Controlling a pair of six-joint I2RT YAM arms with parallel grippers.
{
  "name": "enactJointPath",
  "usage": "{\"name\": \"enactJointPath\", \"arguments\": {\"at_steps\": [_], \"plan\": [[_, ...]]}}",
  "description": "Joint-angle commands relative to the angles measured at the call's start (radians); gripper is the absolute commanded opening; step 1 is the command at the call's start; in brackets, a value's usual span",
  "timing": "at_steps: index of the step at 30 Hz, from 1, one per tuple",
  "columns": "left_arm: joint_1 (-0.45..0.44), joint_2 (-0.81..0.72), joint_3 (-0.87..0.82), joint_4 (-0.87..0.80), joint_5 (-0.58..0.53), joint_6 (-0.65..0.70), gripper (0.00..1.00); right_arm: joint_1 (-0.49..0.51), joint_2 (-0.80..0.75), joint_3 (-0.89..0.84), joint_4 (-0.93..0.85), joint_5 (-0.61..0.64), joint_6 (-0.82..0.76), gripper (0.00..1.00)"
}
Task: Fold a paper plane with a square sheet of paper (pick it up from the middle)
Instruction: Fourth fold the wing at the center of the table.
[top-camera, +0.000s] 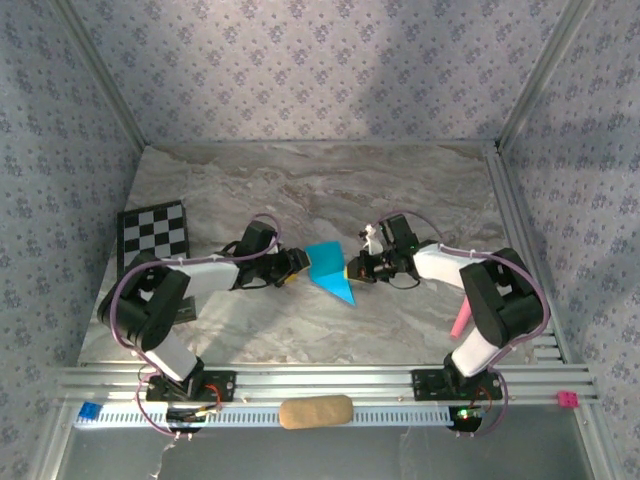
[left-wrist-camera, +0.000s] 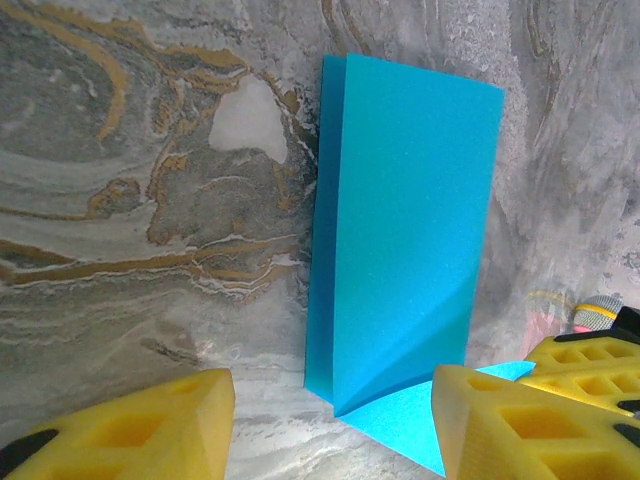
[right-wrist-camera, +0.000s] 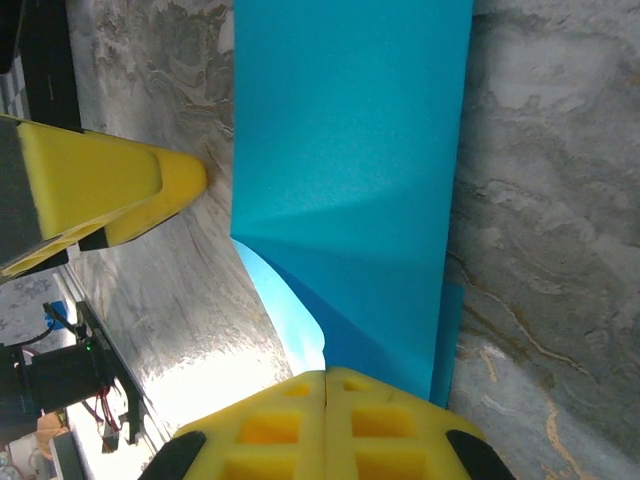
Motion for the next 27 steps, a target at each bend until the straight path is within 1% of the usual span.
{"name": "enactJointPath", "arguments": {"at_steps": [1,4,13,23,27], "plan": [[-0.003,0.015,0.033,0.045,0.033,-0.016,0.55,-0.01,-0.029,-0.024,0.041,-0.046,0.02,0.04],[-0.002,0.028,0.038,0.06,0.041,-0.021,0.55,-0.016,-0.033,-0.037,0.059,-0.064,0.027,0.04],[-0.009,0.086,0.071,0.098,0.077,-0.036,0.5,-0.029,-0.056,-0.065,0.087,-0.082,0.036,0.02],[-0.031,0.123,0.09,0.116,0.077,-0.053,0.49,-0.049,-0.081,-0.096,0.131,-0.105,0.058,0.02],[-0.039,0.142,0.1,0.125,0.078,-0.056,0.47,-0.05,-0.08,-0.1,0.136,-0.11,0.058,0.02]]}}
